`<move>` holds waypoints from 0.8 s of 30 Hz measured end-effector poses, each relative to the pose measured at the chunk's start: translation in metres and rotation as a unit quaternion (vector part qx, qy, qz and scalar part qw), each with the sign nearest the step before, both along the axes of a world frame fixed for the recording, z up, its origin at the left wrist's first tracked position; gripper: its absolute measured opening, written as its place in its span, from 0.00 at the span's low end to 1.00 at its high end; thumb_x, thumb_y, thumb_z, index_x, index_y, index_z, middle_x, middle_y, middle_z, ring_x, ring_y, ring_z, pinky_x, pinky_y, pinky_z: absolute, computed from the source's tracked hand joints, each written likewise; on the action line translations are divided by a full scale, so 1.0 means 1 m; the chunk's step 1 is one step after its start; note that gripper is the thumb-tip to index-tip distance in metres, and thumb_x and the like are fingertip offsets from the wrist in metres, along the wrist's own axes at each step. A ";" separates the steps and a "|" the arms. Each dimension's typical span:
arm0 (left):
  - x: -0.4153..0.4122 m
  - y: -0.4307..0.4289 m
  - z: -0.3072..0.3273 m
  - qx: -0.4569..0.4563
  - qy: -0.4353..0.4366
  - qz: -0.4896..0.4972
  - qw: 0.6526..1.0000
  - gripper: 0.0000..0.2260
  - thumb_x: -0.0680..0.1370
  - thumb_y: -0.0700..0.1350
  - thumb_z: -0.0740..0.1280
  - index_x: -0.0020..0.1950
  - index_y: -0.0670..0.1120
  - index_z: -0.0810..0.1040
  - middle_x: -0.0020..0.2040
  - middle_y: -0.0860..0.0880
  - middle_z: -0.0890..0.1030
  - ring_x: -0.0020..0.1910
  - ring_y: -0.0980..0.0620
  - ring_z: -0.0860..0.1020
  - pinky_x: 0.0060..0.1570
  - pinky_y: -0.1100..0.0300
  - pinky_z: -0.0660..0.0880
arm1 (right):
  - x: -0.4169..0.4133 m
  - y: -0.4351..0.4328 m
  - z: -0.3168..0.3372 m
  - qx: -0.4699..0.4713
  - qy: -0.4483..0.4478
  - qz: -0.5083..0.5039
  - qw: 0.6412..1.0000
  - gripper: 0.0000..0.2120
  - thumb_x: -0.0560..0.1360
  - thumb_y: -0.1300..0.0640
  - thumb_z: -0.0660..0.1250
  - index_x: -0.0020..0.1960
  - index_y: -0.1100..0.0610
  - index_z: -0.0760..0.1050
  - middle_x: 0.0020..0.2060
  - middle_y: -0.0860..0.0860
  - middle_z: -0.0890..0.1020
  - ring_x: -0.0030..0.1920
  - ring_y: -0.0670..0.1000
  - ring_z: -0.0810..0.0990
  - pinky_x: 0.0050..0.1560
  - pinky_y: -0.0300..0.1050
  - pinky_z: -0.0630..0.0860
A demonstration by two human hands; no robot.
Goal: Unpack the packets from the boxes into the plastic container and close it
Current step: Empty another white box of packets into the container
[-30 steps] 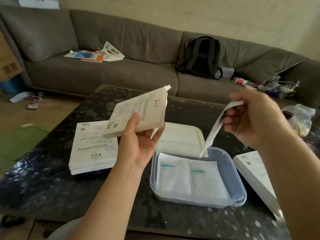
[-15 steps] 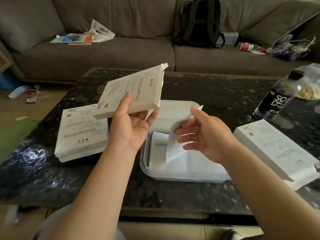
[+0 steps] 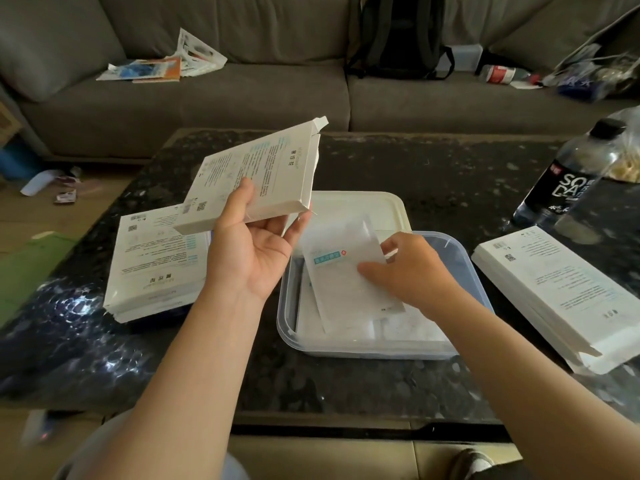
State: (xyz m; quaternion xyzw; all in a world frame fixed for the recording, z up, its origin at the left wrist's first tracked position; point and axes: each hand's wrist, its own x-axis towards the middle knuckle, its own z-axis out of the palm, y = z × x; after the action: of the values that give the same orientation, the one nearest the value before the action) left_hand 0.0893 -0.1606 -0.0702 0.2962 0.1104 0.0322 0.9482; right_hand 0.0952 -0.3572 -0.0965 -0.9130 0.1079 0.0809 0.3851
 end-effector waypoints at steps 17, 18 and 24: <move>-0.004 0.004 0.004 -0.019 -0.002 -0.007 1.000 0.20 0.81 0.46 0.70 0.72 0.49 0.72 0.61 0.41 0.83 0.59 0.44 0.85 0.44 0.47 0.84 | -0.023 0.008 0.004 -0.200 -0.016 0.265 0.943 0.32 0.72 0.35 0.71 0.72 0.44 0.67 0.71 0.45 0.71 0.67 0.51 0.73 0.66 0.48 0.73; -0.004 0.005 0.004 -0.019 -0.003 -0.008 1.000 0.20 0.81 0.46 0.70 0.72 0.49 0.72 0.61 0.41 0.83 0.59 0.44 0.85 0.45 0.47 0.84 | -0.025 0.009 0.004 -0.186 0.006 0.287 0.940 0.36 0.72 0.35 0.71 0.75 0.43 0.64 0.75 0.43 0.66 0.72 0.51 0.69 0.70 0.49 0.70; -0.004 0.005 0.005 -0.015 -0.003 -0.010 1.000 0.19 0.82 0.46 0.70 0.72 0.49 0.72 0.59 0.41 0.84 0.59 0.44 0.85 0.44 0.47 0.84 | -0.025 0.009 0.000 -0.205 0.010 0.299 0.932 0.43 0.71 0.31 0.69 0.79 0.41 0.55 0.79 0.44 0.59 0.78 0.53 0.62 0.75 0.53 0.64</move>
State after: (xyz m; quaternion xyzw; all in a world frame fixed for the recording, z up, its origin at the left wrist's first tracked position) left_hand 0.0853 -0.1558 -0.0656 0.2826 0.1050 0.0216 0.9532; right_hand 0.0707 -0.3480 -0.0967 -0.9613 -0.1517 0.1775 0.1460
